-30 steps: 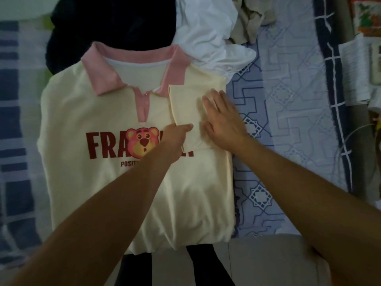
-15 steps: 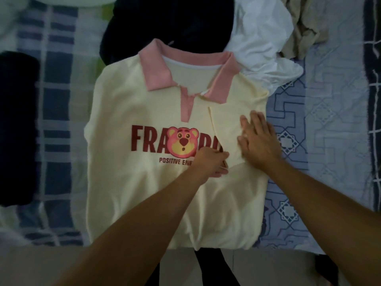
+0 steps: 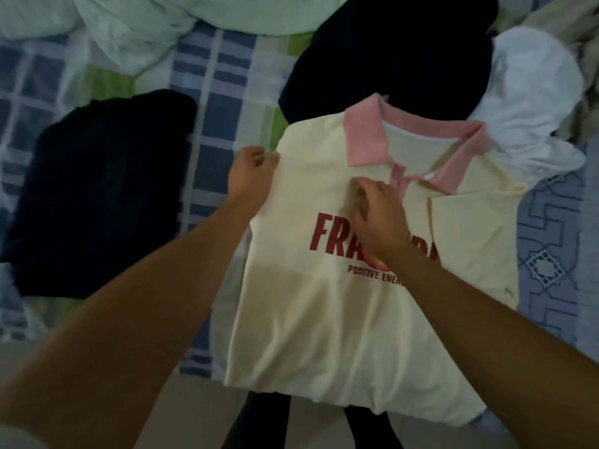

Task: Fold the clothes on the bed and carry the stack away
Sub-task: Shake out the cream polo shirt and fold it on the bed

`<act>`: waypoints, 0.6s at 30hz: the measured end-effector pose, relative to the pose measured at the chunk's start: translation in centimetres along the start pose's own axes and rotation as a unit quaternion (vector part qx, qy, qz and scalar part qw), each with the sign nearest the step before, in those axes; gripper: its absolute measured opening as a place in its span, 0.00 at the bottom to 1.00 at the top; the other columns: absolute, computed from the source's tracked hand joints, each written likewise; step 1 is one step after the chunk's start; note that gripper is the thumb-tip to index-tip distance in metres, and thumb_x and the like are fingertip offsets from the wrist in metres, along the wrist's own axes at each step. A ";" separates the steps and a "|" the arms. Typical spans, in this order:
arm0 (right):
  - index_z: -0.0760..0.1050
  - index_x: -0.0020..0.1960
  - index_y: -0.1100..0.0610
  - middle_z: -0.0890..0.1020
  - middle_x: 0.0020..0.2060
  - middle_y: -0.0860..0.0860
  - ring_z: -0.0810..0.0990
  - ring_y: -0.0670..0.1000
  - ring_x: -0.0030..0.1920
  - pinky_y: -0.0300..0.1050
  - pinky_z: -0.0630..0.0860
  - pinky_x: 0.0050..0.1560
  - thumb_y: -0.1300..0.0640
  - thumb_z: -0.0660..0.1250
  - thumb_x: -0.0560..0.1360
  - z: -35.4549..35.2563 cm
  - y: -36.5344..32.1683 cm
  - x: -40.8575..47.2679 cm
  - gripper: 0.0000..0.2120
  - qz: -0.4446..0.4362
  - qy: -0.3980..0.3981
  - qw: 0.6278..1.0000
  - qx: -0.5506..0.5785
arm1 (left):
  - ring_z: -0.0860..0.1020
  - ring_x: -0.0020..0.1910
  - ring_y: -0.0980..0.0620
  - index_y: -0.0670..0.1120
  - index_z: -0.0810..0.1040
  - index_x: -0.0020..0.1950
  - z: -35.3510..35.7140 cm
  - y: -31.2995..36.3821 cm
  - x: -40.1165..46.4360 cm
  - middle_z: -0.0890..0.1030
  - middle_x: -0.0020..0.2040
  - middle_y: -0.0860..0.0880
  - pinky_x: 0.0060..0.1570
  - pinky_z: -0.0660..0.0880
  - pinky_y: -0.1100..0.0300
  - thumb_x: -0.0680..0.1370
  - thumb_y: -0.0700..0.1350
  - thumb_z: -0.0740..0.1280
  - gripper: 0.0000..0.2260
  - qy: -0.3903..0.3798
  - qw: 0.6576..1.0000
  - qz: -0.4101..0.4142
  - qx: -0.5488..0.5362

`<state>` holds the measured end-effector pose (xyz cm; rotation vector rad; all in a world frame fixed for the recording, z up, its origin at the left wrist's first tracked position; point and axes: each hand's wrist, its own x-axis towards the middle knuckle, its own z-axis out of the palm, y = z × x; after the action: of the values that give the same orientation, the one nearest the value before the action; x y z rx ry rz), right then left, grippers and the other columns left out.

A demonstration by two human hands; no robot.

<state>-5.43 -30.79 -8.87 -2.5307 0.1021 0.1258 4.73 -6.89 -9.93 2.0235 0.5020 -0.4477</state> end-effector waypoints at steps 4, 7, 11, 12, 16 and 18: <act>0.76 0.66 0.54 0.82 0.54 0.47 0.79 0.47 0.53 0.45 0.77 0.56 0.55 0.63 0.79 1.9 -4.7 3.6 0.16 0.038 0.021 0.995 0.095 | 0.83 0.50 0.43 0.49 0.83 0.54 -0.3 1.4 1.8 0.85 0.53 0.44 0.47 0.82 0.50 0.81 0.42 0.62 0.10 -0.165 0.981 -0.085 -0.062; 0.76 0.67 0.54 0.80 0.50 0.43 0.79 0.42 0.47 0.38 0.75 0.53 0.55 0.64 0.79 2.2 -6.0 5.1 0.17 0.060 0.046 0.991 0.108 | 0.86 0.54 0.44 0.49 0.79 0.66 -0.6 1.4 1.6 0.86 0.58 0.43 0.51 0.84 0.47 0.82 0.39 0.66 0.13 -0.320 0.929 -0.107 -0.154; 0.74 0.68 0.54 0.82 0.56 0.48 0.81 0.47 0.53 0.45 0.78 0.56 0.57 0.65 0.80 2.1 -5.7 6.3 0.17 0.124 0.046 0.981 0.140 | 0.84 0.57 0.44 0.48 0.77 0.69 -0.6 2.2 1.1 0.86 0.58 0.45 0.57 0.81 0.46 0.74 0.54 0.76 0.25 -0.398 0.906 -0.082 -0.119; 0.74 0.68 0.55 0.82 0.58 0.49 0.81 0.49 0.55 0.47 0.79 0.57 0.57 0.65 0.80 2.1 -5.6 6.3 0.17 0.127 0.042 0.981 0.144 | 0.84 0.56 0.45 0.49 0.78 0.67 -0.3 2.7 0.8 0.86 0.57 0.47 0.57 0.80 0.48 0.72 0.56 0.77 0.26 -0.385 0.918 -0.054 -0.078; 0.74 0.68 0.54 0.82 0.58 0.48 0.80 0.48 0.56 0.47 0.79 0.59 0.55 0.65 0.81 2.0 -5.4 6.5 0.16 0.149 0.044 0.976 0.151 | 0.82 0.49 0.50 0.49 0.81 0.58 0.5 3.8 0.4 0.84 0.50 0.50 0.51 0.79 0.54 0.74 0.53 0.76 0.15 -0.257 0.965 0.046 -0.033; 0.74 0.69 0.54 0.81 0.55 0.45 0.79 0.43 0.54 0.41 0.77 0.58 0.56 0.64 0.81 2.1 -5.2 6.4 0.17 0.159 0.045 0.973 0.163 | 0.80 0.45 0.55 0.49 0.80 0.54 -0.8 4.2 1.2 0.82 0.46 0.53 0.42 0.76 0.61 0.76 0.48 0.74 0.08 -0.194 0.977 0.069 -0.055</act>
<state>1.35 -25.66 -8.37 -2.1737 0.5238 0.1099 8.01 -7.93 -7.08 1.7909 0.1414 -0.6955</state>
